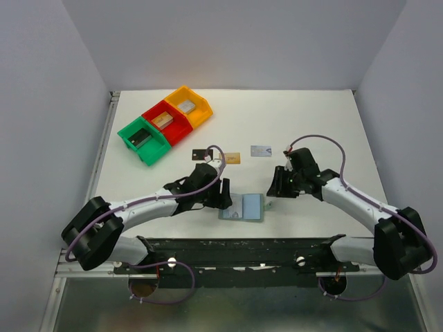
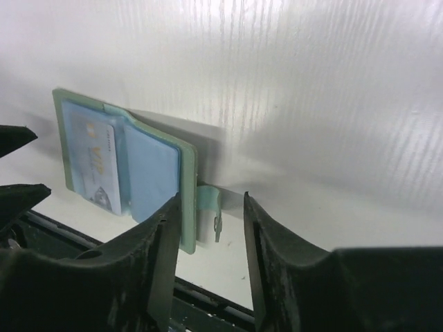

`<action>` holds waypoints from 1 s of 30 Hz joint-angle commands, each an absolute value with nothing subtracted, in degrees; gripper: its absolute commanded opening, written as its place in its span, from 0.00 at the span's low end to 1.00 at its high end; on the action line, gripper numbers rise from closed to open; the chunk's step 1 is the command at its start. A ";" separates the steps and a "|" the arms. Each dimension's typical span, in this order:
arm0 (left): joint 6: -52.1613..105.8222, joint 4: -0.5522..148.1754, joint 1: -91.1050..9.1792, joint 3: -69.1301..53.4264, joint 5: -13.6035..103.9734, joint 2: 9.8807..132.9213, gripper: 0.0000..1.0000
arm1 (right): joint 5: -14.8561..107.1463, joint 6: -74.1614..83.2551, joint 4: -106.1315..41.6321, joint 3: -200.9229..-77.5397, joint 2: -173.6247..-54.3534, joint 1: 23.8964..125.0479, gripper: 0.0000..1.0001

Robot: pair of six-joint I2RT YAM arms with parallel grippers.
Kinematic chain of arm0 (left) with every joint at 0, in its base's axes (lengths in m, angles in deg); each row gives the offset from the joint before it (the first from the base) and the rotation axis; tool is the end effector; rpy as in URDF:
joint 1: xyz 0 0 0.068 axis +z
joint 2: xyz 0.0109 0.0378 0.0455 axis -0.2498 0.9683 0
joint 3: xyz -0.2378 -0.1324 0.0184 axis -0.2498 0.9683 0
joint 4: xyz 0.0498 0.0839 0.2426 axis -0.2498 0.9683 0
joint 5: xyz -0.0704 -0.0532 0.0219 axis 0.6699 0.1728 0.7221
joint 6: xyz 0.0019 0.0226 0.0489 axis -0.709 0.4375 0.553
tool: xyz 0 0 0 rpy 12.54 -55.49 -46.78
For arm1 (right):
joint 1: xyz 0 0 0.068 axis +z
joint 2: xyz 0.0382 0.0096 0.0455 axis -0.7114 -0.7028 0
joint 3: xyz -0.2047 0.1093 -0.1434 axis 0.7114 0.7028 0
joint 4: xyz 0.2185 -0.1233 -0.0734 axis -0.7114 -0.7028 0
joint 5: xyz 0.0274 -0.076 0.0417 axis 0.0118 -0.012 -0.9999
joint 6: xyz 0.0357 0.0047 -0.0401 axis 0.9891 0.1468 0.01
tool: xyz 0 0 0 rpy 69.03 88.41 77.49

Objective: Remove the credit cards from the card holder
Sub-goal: Remove the credit card from the card holder.

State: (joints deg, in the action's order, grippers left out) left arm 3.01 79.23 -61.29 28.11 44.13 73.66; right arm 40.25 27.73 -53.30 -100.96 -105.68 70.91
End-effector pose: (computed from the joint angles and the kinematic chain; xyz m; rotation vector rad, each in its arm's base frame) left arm 0.1778 -0.1960 0.1772 0.3149 2.4881 -0.8057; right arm 0.2087 0.1090 0.1815 0.0095 2.6686 0.6479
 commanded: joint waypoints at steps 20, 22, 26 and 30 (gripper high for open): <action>1.23 63.79 -57.88 31.80 47.47 72.19 0.05 | 14.41 38.78 -14.08 -91.19 -108.66 75.23 0.45; 0.88 62.74 -57.79 31.97 47.73 73.95 0.01 | 14.50 39.39 -12.85 -91.19 -110.68 75.75 0.46; 0.18 62.99 -57.79 31.98 47.82 76.50 0.00 | 15.64 39.31 -13.28 -92.42 -114.46 77.07 0.45; -0.09 64.66 -57.79 32.24 46.59 77.73 0.00 | 18.89 37.64 -17.06 -93.83 -117.37 78.65 0.44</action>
State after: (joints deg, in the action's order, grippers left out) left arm 0.59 64.84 -57.95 31.35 46.40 76.55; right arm 16.73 38.64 -16.30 -91.83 -115.17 77.29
